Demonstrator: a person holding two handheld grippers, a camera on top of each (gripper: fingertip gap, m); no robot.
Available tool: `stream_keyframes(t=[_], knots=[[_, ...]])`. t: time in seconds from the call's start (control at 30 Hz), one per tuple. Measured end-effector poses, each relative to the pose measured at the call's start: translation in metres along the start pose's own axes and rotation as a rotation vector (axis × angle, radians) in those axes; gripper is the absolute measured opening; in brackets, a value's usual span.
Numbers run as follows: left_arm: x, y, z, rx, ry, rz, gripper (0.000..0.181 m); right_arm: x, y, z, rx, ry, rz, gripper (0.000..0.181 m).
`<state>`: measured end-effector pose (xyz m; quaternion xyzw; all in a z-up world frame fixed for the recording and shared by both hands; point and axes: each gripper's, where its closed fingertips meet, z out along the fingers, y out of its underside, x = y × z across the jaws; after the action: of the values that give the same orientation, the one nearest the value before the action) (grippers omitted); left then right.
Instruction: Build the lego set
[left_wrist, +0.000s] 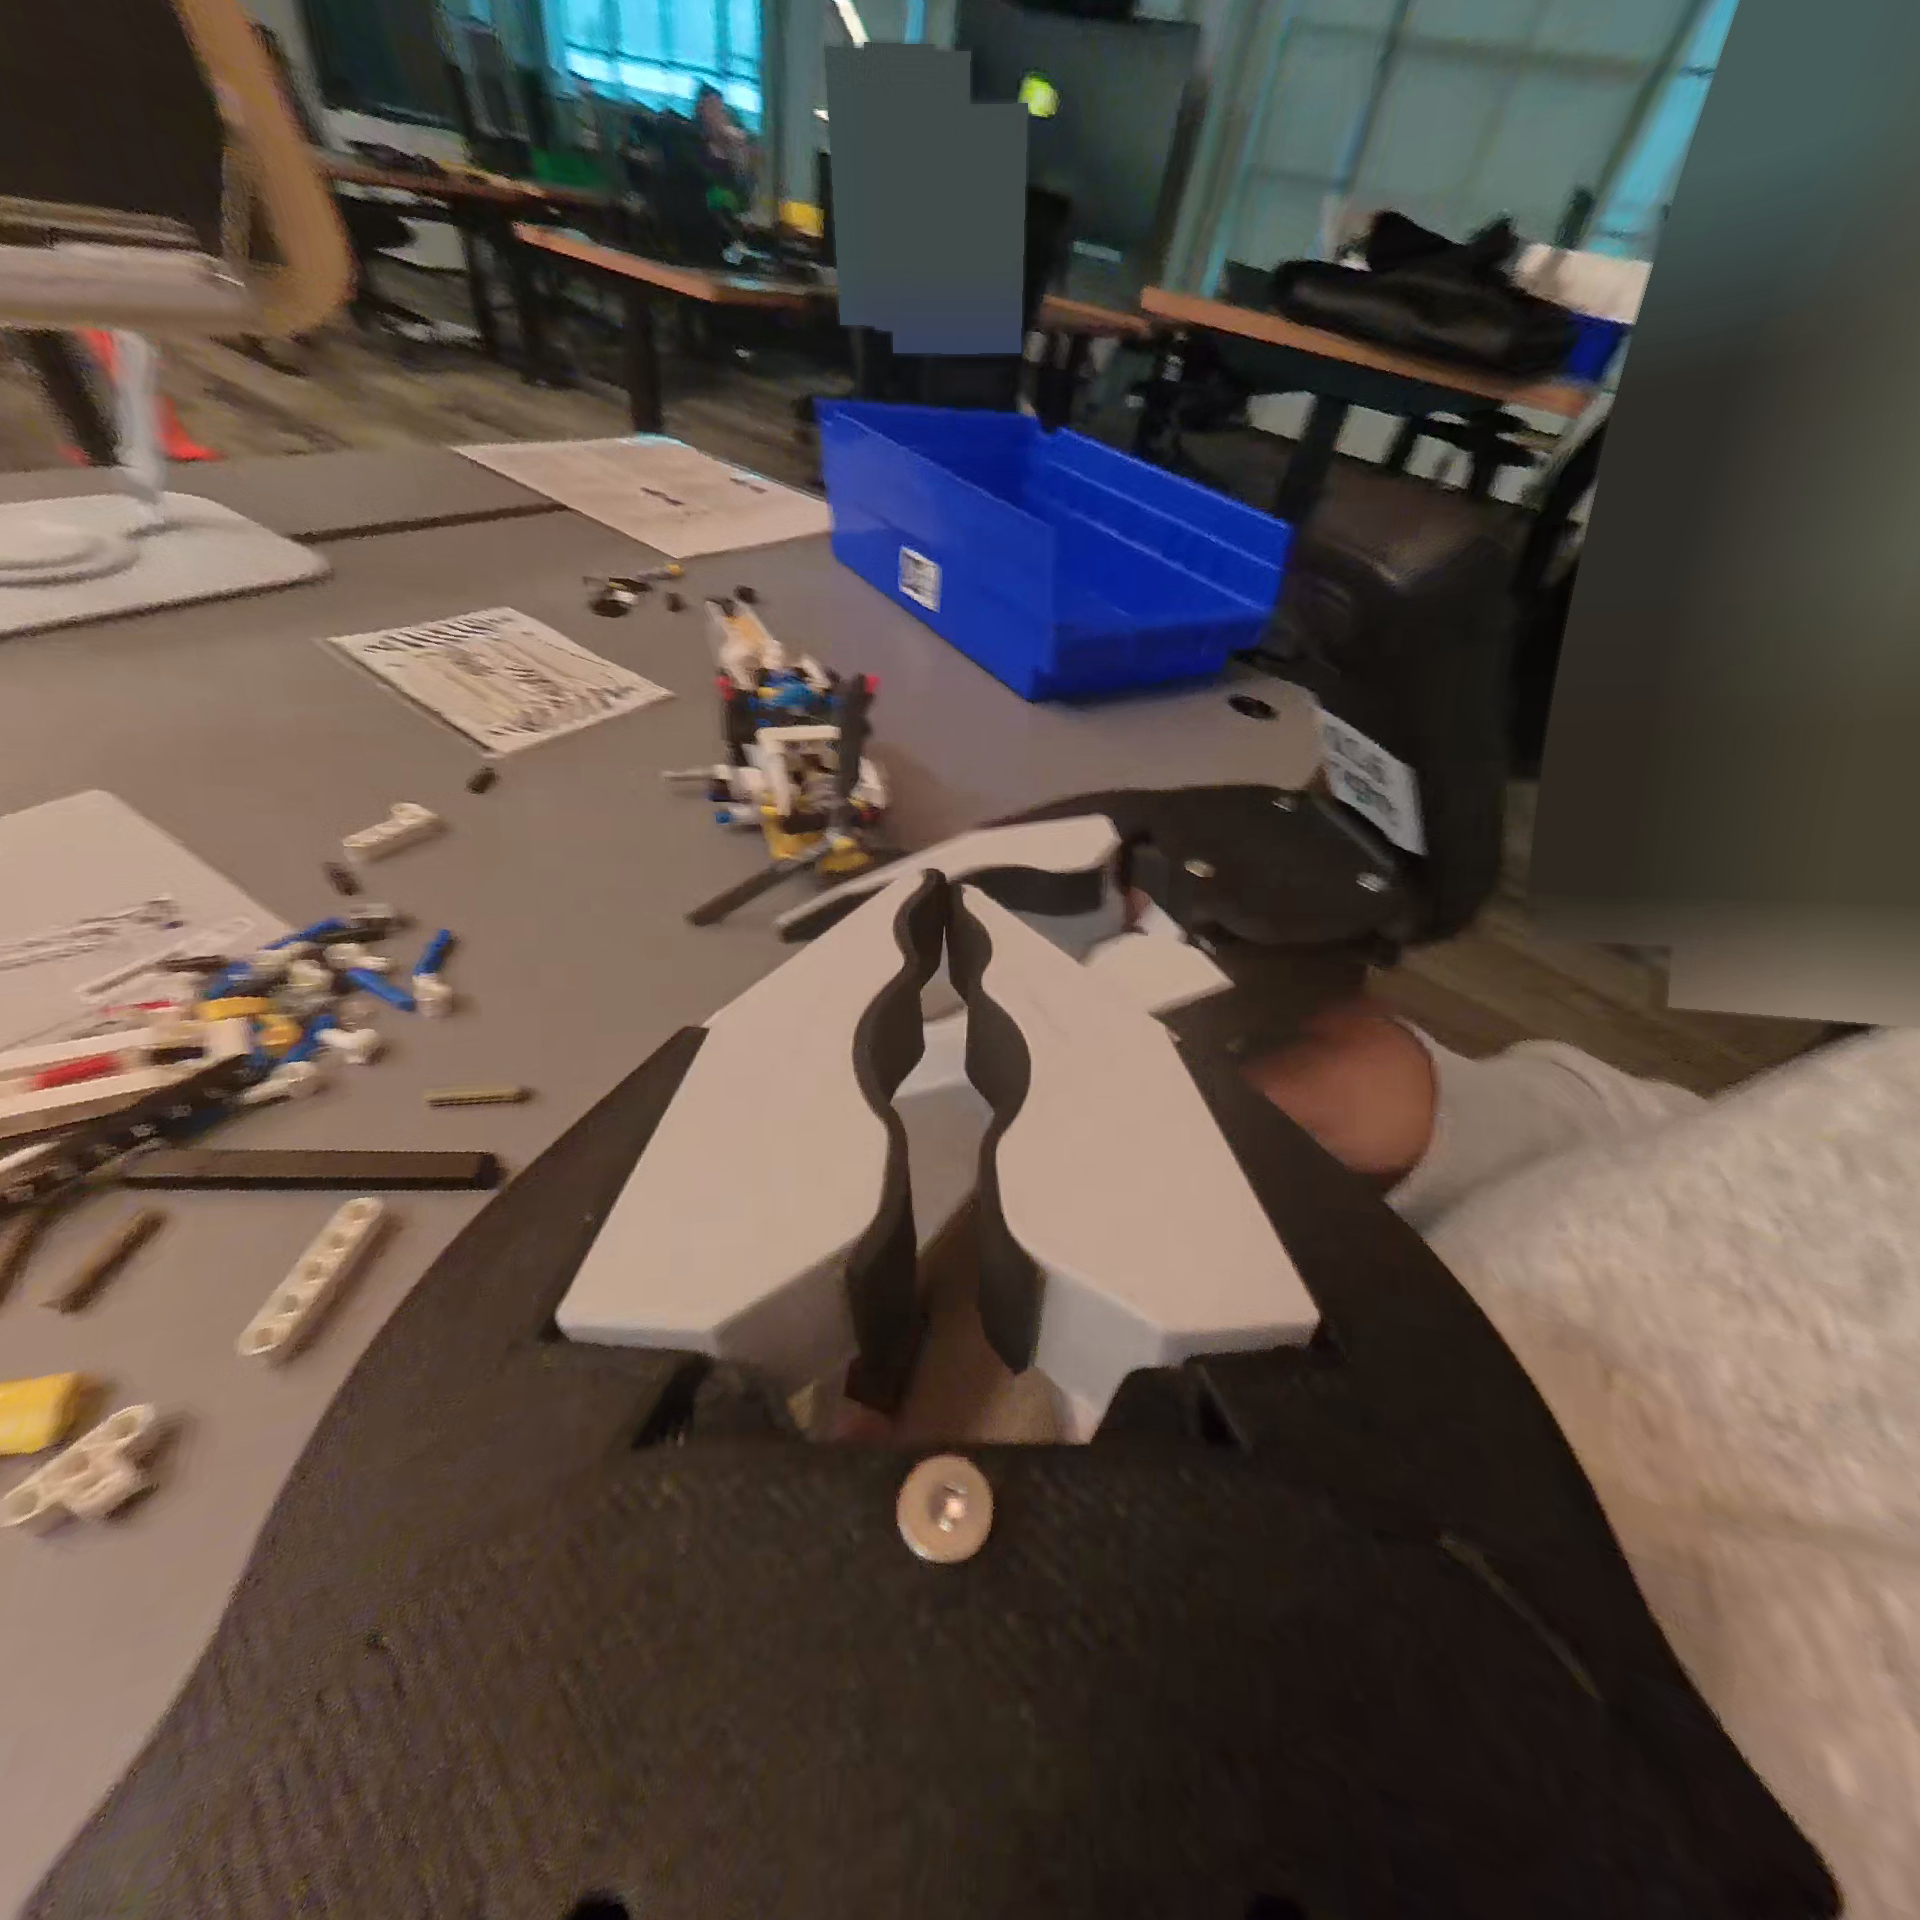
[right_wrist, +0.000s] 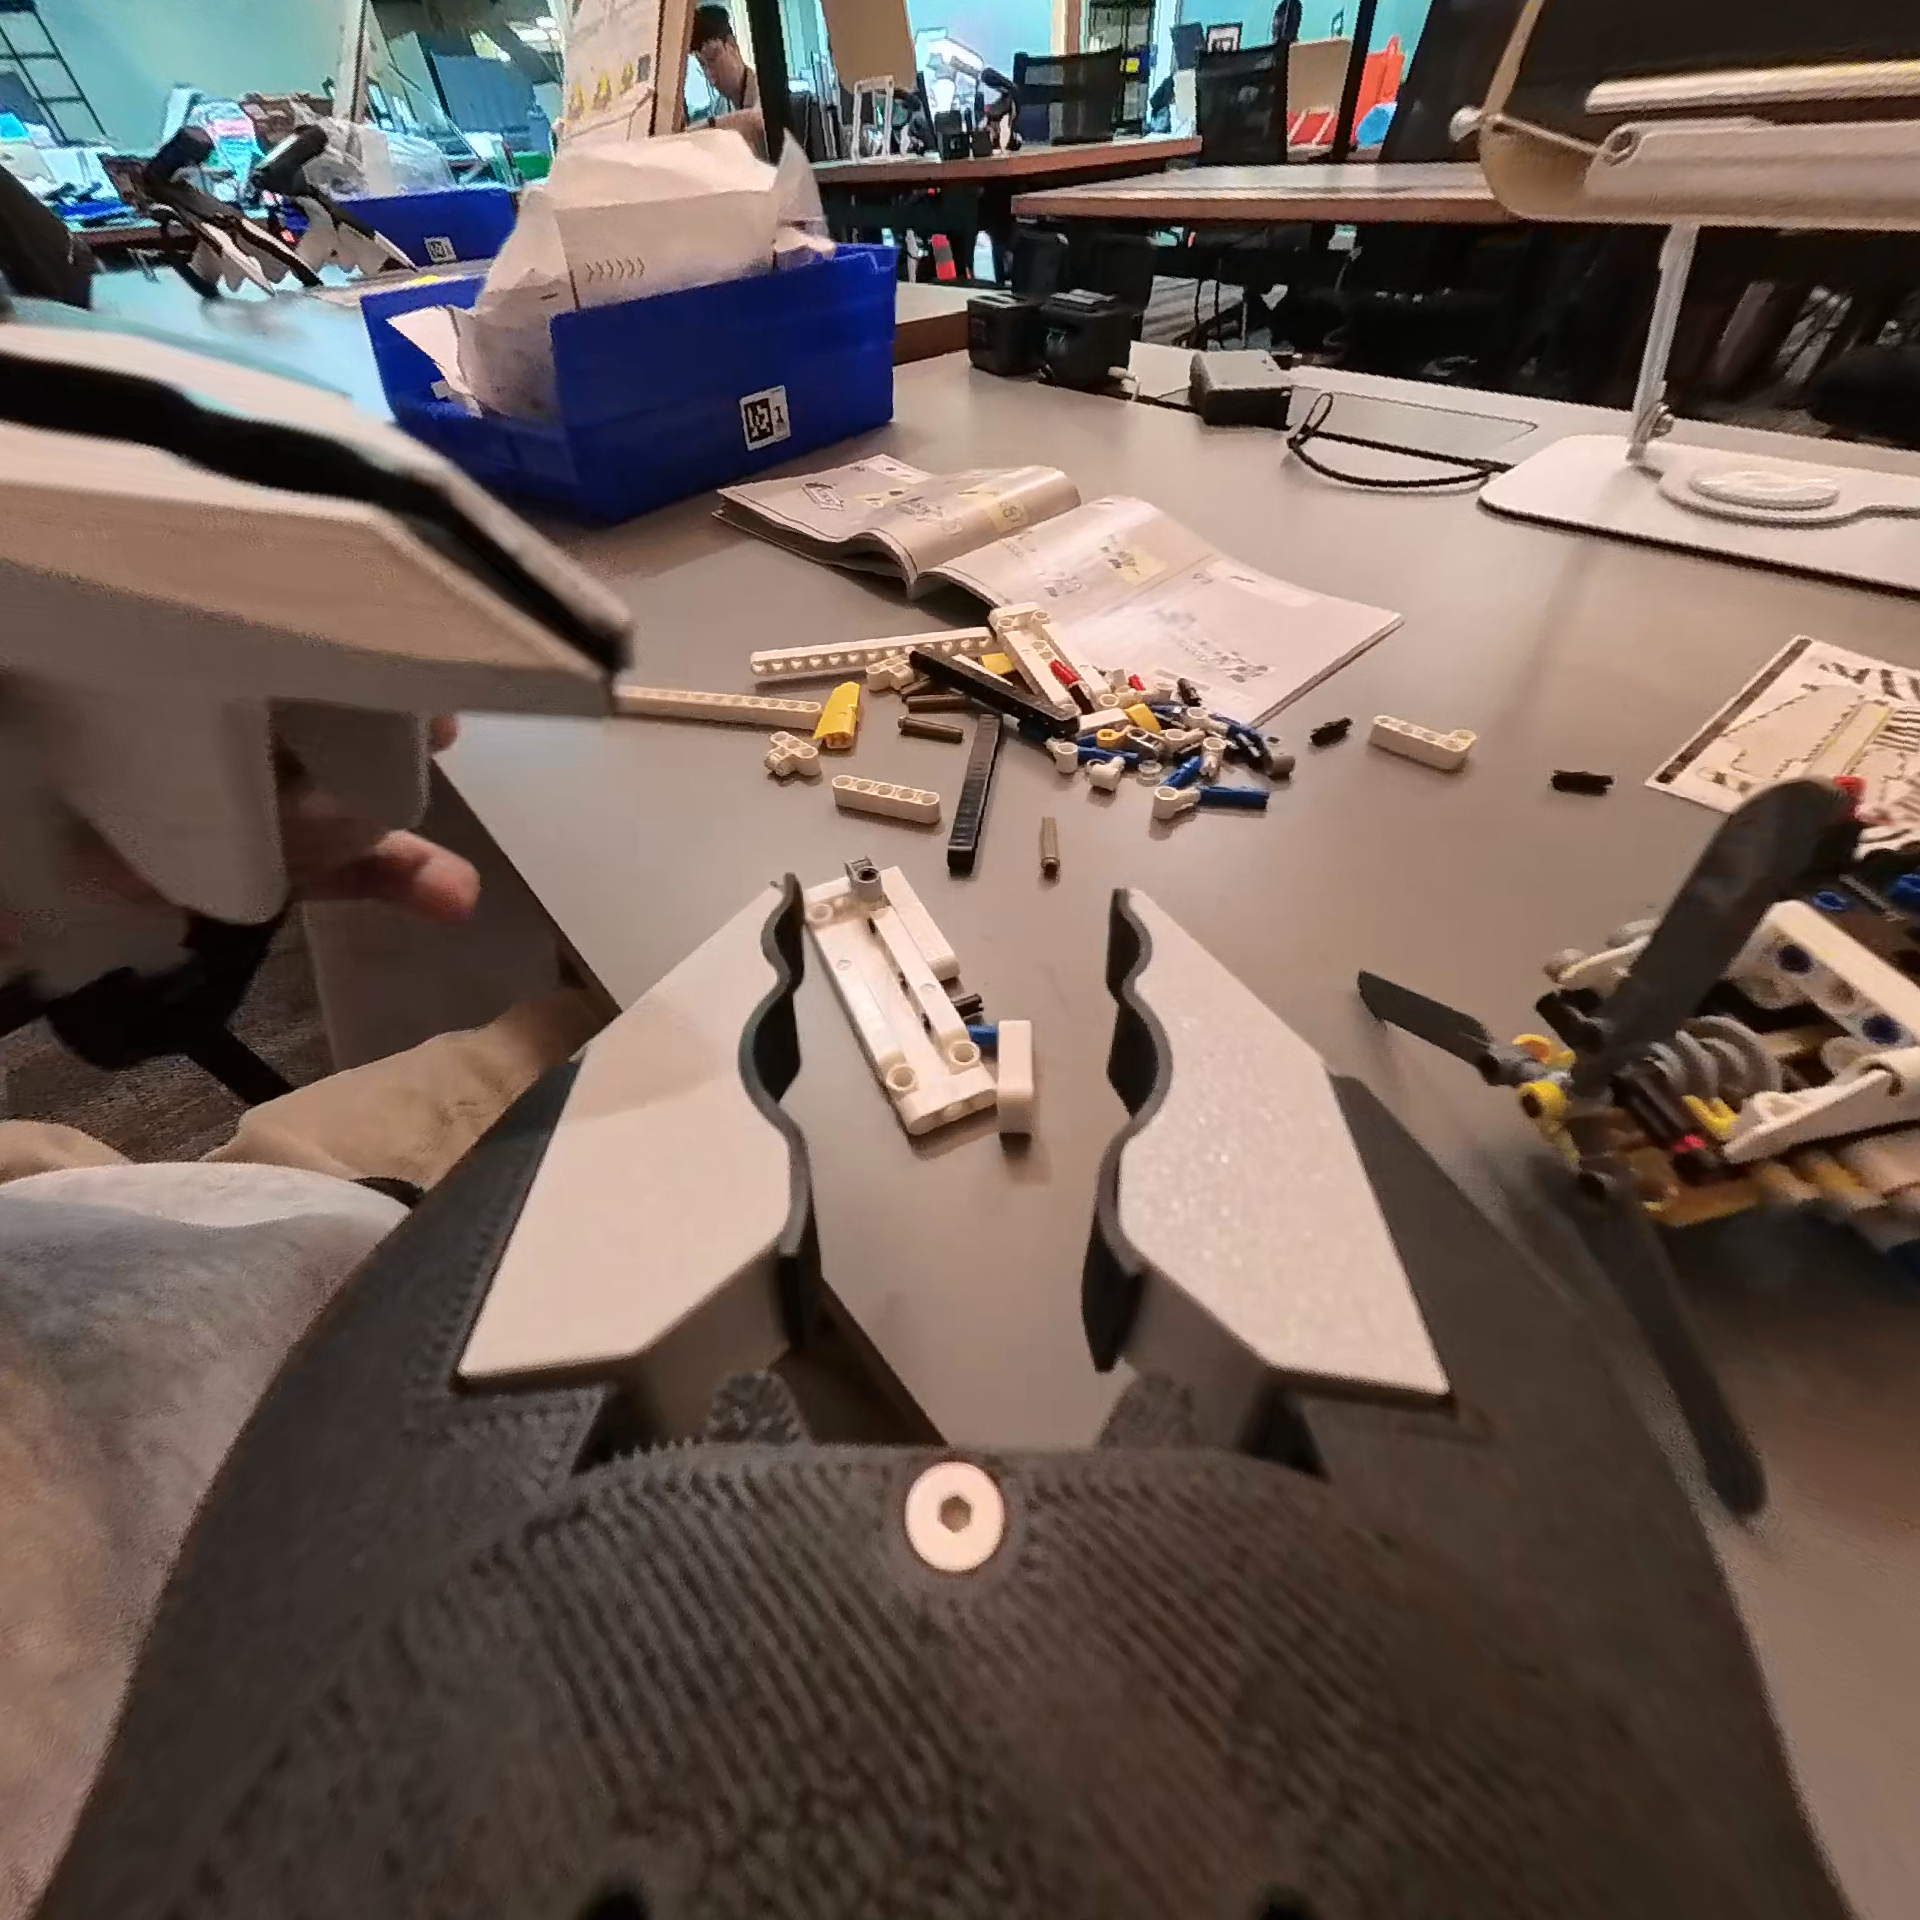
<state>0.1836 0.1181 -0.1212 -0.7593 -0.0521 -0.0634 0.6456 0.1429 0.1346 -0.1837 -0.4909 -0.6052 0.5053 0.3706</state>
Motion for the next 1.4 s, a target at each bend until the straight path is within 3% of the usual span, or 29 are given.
stream_keyframes(t=[0.1,0.2,0.27,0.37,0.5,0.6,0.9,1.13,1.4], knots=[[-0.027,-0.019,-0.007,0.128,-0.188,-0.007,0.0,-0.007,-0.002,0.001,0.024,-0.012,-0.021,0.058],[-0.026,-0.019,-0.006,0.101,-0.149,-0.105,0.0,-0.013,-0.001,0.002,0.031,-0.035,-0.034,0.056],[-0.046,-0.018,-0.009,0.109,-0.268,-0.161,0.0,-0.016,0.001,0.004,0.03,-0.041,-0.032,0.056],[-0.058,-0.022,-0.02,0.132,-0.43,-0.021,0.0,-0.021,0.004,0.005,0.019,-0.061,-0.023,0.056],[-0.058,-0.014,-0.018,0.059,-0.539,0.144,0.0,-0.031,0.009,0.008,0.009,-0.085,-0.035,0.056],[-0.05,-0.017,-0.017,0.119,-0.474,0.058,0.0,-0.038,0.01,0.009,0.005,-0.097,-0.052,0.056],[-0.065,-0.003,-0.03,0.121,-0.51,-0.016,0.0,-0.044,0.014,0.007,0.004,-0.111,-0.088,0.049],[-0.078,0.022,-0.034,0.025,-0.495,-0.032,0.032,-0.025,0.007,0.0,0.063,-0.06,-0.083,0.042],[-0.098,0.043,-0.032,-0.004,-0.495,-0.042,0.035,-0.012,0.005,-0.001,0.124,0.003,-0.11,0.042]])
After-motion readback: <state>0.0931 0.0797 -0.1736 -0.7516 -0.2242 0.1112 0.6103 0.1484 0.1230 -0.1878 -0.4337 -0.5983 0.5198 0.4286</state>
